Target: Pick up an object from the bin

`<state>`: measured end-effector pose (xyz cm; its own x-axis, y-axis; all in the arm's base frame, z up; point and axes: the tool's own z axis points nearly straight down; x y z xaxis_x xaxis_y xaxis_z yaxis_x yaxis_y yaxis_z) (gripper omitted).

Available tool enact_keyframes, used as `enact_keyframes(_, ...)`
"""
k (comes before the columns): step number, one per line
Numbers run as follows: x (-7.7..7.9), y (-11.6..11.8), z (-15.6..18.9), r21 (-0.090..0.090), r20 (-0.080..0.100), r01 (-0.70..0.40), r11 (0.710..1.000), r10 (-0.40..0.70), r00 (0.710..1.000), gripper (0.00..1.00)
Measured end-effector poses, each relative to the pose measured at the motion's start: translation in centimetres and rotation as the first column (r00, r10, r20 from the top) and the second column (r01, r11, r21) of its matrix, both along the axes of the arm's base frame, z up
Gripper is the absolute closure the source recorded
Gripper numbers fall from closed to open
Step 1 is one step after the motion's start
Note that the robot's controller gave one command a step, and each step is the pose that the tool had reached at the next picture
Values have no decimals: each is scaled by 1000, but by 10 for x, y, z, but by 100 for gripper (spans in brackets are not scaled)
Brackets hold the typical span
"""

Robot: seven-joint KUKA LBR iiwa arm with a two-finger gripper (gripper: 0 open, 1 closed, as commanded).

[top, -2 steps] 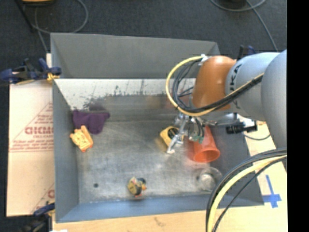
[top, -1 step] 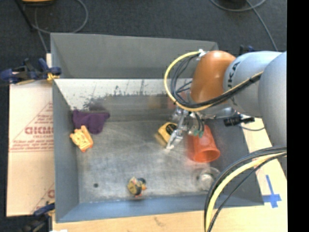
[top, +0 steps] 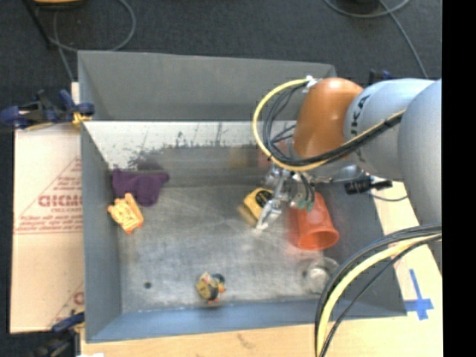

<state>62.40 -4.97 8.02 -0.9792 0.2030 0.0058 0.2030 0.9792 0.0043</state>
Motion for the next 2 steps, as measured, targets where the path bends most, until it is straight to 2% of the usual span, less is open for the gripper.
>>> enact_keyframes(1,-1,-2,25,-7,3,-25,1000,25,1000,100)
enact_keyframes(2,-6,0,78,-6,5,-24,1000,24,1000,100)
